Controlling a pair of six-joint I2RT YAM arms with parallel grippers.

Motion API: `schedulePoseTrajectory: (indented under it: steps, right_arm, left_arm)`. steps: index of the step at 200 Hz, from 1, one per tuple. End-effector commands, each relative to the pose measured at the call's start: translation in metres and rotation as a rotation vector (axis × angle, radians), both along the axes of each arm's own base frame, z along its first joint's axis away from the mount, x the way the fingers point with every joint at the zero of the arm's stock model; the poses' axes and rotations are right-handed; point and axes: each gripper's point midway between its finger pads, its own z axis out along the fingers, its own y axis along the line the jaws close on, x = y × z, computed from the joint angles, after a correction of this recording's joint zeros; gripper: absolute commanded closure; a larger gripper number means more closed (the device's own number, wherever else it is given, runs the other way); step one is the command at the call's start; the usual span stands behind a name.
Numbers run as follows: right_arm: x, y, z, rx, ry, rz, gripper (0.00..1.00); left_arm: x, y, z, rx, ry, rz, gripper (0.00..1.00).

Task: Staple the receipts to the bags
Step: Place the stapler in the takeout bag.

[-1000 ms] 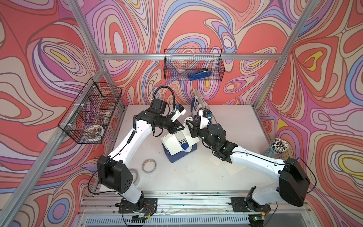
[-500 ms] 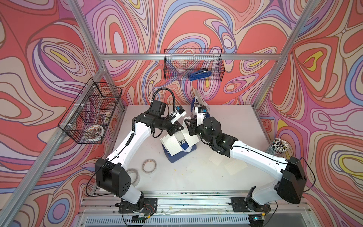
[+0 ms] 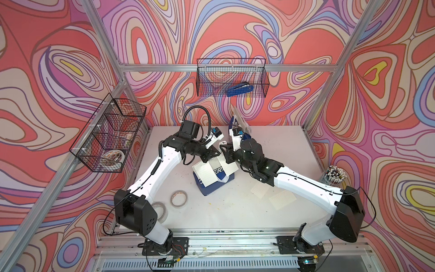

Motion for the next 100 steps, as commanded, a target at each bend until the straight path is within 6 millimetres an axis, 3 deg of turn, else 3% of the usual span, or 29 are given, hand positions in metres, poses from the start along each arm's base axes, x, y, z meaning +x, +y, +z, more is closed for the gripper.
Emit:
schedulePoseTrajectory:
  steps: [1,44,100]
  right_arm:
    - [-0.026,0.020,-0.047,-0.123,0.097,0.147,0.79]
    - [-0.032,0.005,-0.047,-0.168,0.071,0.133,0.68]
    - [-0.039,0.008,-0.054,-0.192,0.079,0.182,0.73]
  left_arm:
    - [-0.004,-0.016,0.027,-0.078,-0.086,-0.084,1.00]
    - [-0.004,-0.013,0.023,-0.049,-0.100,-0.090,1.00]
    - [0.000,-0.016,0.025,-0.059,-0.098,-0.086,1.00]
